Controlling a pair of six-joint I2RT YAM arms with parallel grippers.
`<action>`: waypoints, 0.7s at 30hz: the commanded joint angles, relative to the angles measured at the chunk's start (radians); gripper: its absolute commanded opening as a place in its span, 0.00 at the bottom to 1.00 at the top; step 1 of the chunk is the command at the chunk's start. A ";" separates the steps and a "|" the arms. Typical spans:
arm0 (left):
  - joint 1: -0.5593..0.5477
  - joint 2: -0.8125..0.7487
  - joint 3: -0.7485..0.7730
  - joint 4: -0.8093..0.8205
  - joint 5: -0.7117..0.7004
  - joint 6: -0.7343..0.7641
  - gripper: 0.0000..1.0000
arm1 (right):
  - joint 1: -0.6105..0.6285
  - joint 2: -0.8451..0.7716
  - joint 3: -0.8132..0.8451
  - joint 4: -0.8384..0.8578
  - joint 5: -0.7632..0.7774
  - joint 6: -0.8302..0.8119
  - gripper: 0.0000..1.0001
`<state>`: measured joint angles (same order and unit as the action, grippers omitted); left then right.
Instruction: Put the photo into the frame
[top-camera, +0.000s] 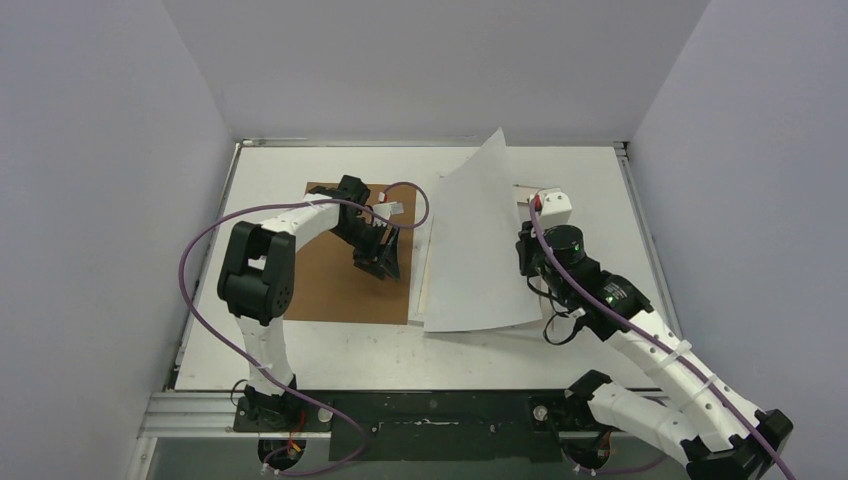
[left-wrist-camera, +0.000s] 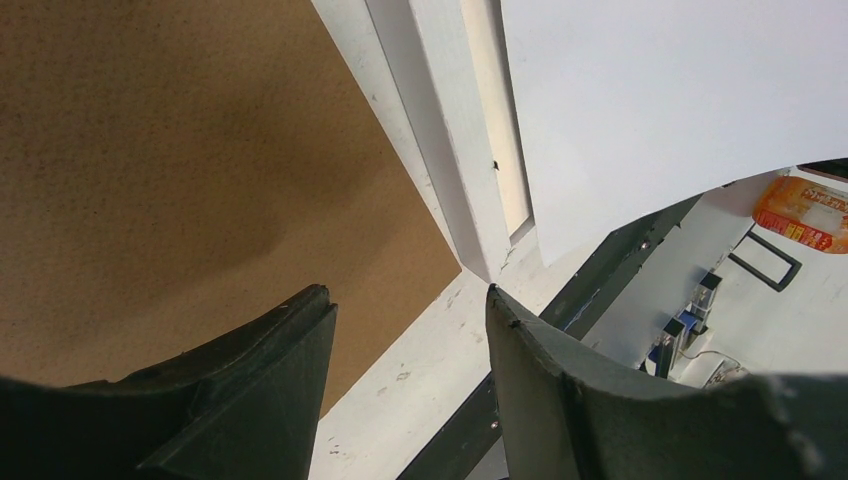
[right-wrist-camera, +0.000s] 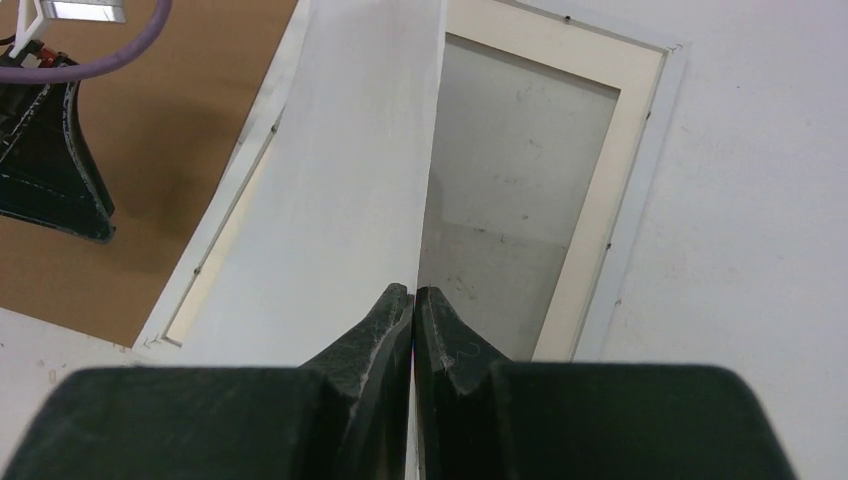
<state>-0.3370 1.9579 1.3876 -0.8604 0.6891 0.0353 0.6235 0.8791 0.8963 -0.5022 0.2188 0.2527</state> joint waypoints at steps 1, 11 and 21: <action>0.009 -0.034 0.041 0.003 0.023 0.000 0.55 | 0.004 0.013 0.024 0.087 0.054 -0.026 0.05; 0.015 -0.038 0.041 0.000 0.026 0.000 0.55 | -0.007 0.050 -0.039 0.169 0.180 0.037 0.05; 0.016 -0.043 0.044 -0.005 0.026 0.001 0.55 | -0.051 0.067 -0.094 0.218 0.098 0.032 0.05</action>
<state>-0.3275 1.9579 1.3880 -0.8612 0.6891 0.0338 0.5884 0.9493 0.8150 -0.3599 0.3408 0.2840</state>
